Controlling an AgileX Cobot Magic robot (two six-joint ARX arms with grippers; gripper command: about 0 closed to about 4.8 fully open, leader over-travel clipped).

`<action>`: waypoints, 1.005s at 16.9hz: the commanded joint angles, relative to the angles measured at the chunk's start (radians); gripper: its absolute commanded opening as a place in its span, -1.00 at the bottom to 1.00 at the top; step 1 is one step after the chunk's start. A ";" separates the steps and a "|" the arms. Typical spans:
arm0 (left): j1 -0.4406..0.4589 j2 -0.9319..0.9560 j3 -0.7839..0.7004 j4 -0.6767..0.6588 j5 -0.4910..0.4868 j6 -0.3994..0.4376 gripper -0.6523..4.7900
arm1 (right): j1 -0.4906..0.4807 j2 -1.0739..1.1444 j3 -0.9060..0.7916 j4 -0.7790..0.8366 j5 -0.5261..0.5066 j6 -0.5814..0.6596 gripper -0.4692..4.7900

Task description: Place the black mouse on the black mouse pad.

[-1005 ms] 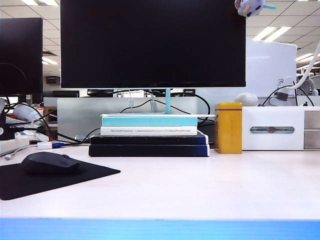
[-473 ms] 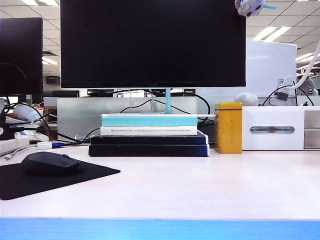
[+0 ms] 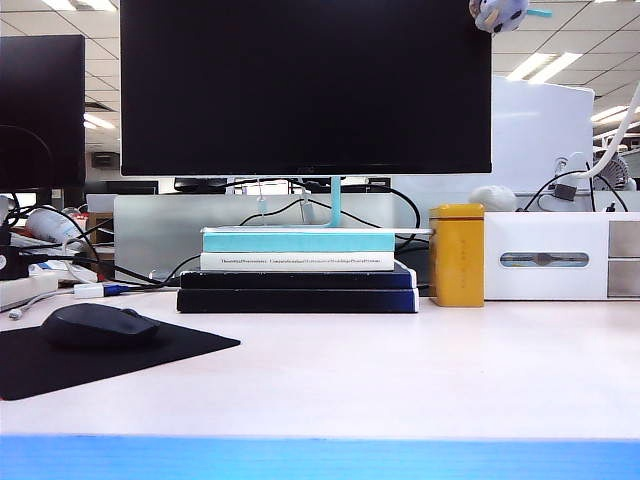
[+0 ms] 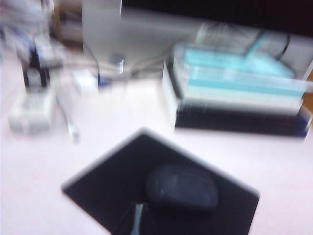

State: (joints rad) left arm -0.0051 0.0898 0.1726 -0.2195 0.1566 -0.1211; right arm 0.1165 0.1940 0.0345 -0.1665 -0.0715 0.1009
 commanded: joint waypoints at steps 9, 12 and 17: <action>0.000 -0.001 -0.167 0.079 0.024 0.036 -0.77 | 0.001 -0.006 -0.034 0.006 0.017 -0.004 -0.82; 0.000 -0.001 -0.167 0.069 0.023 0.036 -0.77 | 0.000 -0.006 -0.034 0.006 0.017 0.000 -0.83; 0.000 -0.001 -0.167 0.069 0.024 0.036 -0.77 | 0.000 -0.006 -0.034 0.008 0.007 0.009 -0.82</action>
State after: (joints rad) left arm -0.0055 0.0887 0.0078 -0.1398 0.1726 -0.0834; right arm 0.1165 0.1875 0.0093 -0.1707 -0.0559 0.1028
